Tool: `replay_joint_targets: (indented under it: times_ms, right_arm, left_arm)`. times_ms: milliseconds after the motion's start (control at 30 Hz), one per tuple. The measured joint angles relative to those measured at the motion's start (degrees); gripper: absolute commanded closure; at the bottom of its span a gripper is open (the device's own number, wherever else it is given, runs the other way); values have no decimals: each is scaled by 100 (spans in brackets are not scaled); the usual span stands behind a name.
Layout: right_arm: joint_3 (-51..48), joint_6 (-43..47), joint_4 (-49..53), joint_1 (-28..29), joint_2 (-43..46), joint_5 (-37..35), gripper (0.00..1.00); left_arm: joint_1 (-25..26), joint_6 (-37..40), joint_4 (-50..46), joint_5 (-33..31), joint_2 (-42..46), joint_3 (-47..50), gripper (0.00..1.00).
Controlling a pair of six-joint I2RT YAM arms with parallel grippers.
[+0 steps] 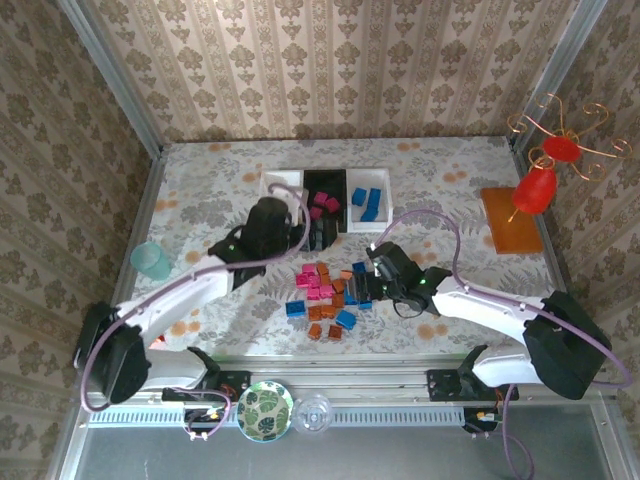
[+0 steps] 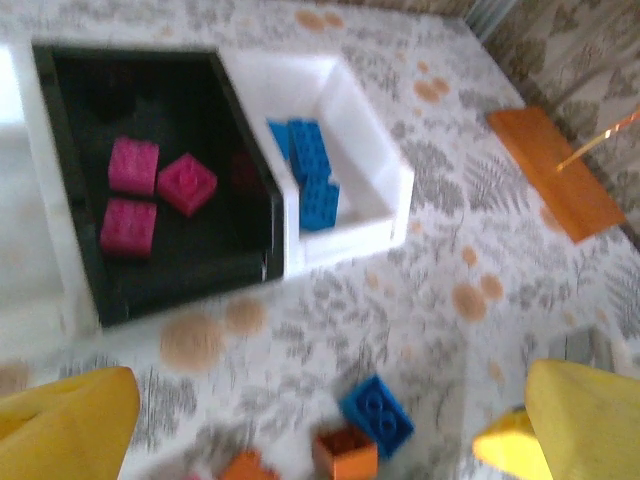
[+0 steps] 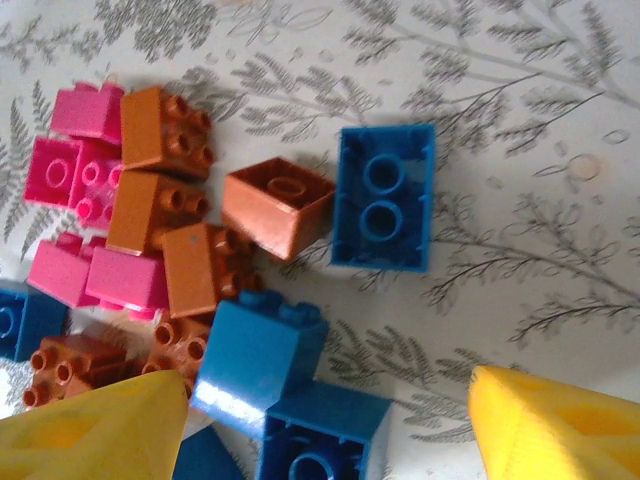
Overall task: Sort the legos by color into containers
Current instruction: Place the lego in the container, then pick up the lego from the bottom-center of the table.
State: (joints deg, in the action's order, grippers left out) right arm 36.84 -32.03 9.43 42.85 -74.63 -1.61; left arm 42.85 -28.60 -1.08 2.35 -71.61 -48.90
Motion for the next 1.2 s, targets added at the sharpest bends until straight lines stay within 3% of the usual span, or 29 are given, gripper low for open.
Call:
replay_joint_targets:
  times_ms: [167,333,633,900,1067,1200]
  right_arm:
    - [-186,-160,-46,232,-107,-4,31]
    - [-260,-282,-48,247,-367,-31,38]
    - [-350,-393,-195,280,-210,-164,69]
    - [-660,-385,348,129,704,-417,75]
    - [-476,-192,745,-409,1502,-413,75]
    - [313,96,844,-1051,1241,-304,76]
  left_arm:
    - [188,-190,-17,-225,898,1082,0]
    - [212,-326,-39,-435,1351,1432,0]
    - [212,-407,-125,-649,1576,1521,0]
    - [212,-407,-151,-695,1600,1628,0]
    - [212,-407,-184,-715,1652,1786,0]
    - [212,-422,-190,-737,1687,1950,0]
